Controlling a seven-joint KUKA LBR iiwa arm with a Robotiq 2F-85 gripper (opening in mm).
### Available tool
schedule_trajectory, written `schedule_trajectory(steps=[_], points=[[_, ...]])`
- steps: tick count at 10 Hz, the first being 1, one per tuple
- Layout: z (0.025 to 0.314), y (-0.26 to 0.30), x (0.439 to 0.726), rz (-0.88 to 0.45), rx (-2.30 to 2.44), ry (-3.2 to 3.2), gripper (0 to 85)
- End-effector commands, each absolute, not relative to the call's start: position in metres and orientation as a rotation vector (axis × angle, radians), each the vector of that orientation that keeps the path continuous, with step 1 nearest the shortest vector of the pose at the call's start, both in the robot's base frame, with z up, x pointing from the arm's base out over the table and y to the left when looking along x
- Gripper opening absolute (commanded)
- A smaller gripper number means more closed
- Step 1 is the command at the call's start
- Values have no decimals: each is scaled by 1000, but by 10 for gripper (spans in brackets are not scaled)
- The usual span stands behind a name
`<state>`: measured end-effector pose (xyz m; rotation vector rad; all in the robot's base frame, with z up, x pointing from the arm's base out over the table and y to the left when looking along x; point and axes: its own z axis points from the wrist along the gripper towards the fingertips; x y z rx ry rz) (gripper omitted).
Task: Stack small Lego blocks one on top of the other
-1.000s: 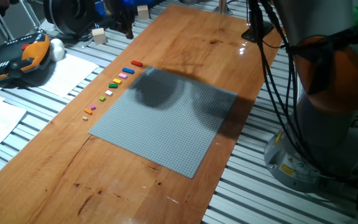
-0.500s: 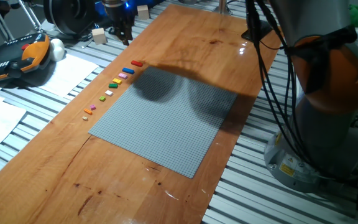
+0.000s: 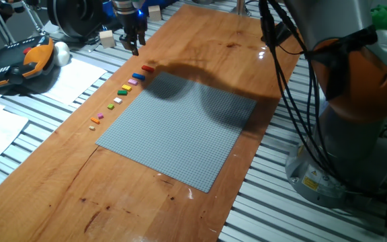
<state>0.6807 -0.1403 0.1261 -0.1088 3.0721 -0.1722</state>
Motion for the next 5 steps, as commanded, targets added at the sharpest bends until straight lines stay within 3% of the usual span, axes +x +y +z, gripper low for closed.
schedule_trajectory(steps=[1, 5], points=[[126, -140, 681, -171, -112, 3071, 510], [126, -140, 681, -179, -5, 3110, 510]])
